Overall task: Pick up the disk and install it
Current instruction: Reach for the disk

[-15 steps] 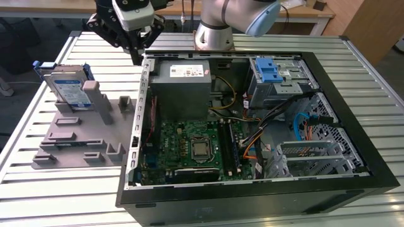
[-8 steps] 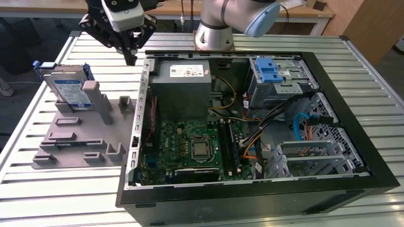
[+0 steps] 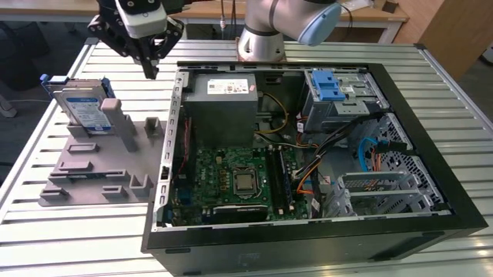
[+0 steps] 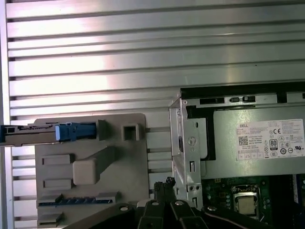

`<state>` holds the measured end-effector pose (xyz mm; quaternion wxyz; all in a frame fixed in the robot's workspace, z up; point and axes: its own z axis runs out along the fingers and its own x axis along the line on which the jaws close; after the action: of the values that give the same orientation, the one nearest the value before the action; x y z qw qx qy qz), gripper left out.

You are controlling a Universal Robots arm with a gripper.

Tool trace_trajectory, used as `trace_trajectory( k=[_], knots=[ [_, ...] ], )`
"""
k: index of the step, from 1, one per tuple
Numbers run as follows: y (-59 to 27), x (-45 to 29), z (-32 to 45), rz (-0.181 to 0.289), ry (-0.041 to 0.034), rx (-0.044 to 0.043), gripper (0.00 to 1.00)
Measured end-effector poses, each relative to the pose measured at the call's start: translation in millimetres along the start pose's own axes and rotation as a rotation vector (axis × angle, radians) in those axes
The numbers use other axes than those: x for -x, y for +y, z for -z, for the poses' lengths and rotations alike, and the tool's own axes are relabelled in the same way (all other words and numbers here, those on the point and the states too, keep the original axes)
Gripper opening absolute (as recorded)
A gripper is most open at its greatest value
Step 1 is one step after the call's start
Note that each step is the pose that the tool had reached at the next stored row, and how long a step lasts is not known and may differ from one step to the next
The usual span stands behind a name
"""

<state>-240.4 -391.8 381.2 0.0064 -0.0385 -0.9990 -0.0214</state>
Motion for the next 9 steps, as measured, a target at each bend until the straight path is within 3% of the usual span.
trace_trajectory(
  k=[9],
  knots=[
    [5.1, -18.0, -1.5, 0.000, 0.0026, 0.0000, 0.11]
  ],
)
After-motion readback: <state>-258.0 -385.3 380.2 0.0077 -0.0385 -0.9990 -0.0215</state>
